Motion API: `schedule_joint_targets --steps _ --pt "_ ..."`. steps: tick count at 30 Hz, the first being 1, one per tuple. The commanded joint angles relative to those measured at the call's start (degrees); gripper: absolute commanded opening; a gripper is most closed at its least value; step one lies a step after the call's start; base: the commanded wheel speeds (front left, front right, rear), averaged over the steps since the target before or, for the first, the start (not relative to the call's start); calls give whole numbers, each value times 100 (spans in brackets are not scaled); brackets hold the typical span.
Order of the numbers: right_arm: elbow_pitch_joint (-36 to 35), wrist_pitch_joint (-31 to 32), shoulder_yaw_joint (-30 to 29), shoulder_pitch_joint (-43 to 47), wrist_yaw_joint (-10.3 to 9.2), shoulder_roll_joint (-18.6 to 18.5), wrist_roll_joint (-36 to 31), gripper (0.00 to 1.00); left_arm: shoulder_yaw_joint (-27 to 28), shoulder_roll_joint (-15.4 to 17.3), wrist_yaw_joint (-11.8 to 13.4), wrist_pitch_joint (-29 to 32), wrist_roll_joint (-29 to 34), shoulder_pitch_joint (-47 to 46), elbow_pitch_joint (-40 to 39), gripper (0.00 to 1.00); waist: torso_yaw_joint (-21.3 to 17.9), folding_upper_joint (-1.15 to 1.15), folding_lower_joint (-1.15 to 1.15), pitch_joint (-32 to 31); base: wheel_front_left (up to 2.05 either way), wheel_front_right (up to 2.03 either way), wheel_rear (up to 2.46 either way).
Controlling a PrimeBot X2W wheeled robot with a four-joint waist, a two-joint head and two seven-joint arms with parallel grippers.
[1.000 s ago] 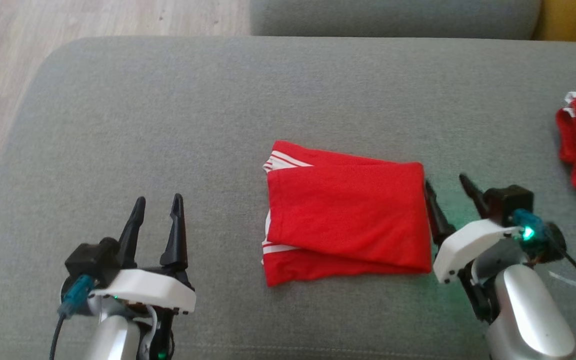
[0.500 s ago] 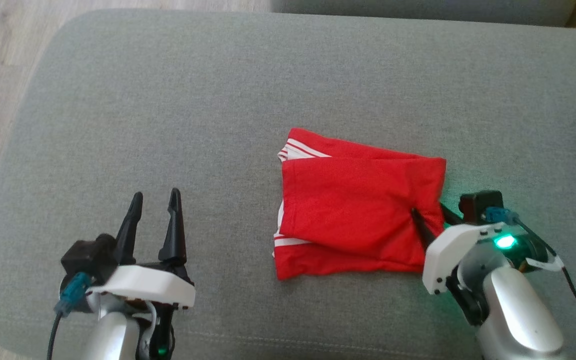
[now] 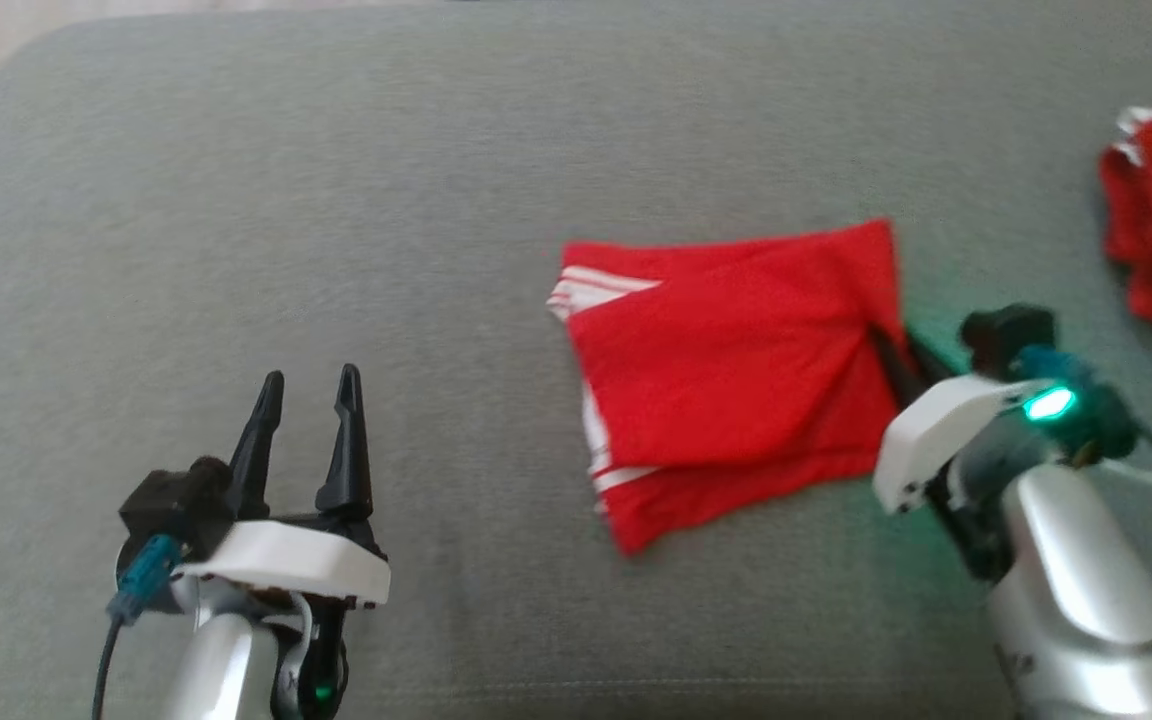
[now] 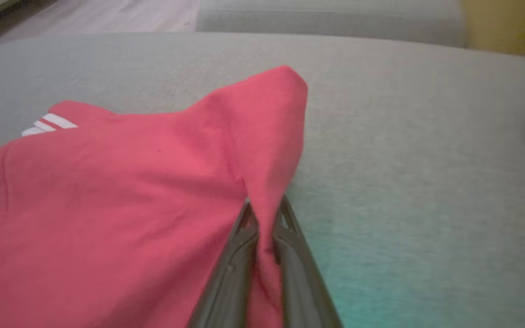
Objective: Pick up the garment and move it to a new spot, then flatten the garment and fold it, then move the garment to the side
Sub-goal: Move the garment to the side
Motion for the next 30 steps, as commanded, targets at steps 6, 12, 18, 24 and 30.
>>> schedule_joint_targets --steps 6,12,18,24,30 --pt "-455 -156 -179 -267 37 -300 -9 0 215 10 -70 -70 183 -334 -228 100 -874 0 0 244 0 0 0" --pt "-703 -211 -374 -352 37 -351 -45 0 243 10 -163 -70 368 -465 -213 100 -1546 0 0 482 0 0 0" --pt "-804 -274 -516 -407 37 -307 -109 0 249 11 -245 -70 493 -582 -182 100 -1837 0 0 618 0 0 0" --pt "-884 -331 -585 -431 37 -244 -183 0 235 11 -308 -70 526 -614 -147 100 -1857 0 0 615 0 0 0" --pt "-1014 -320 -529 -665 37 -236 -242 0 261 11 -289 -70 467 -578 -140 100 -1671 0 0 517 0 0 0"
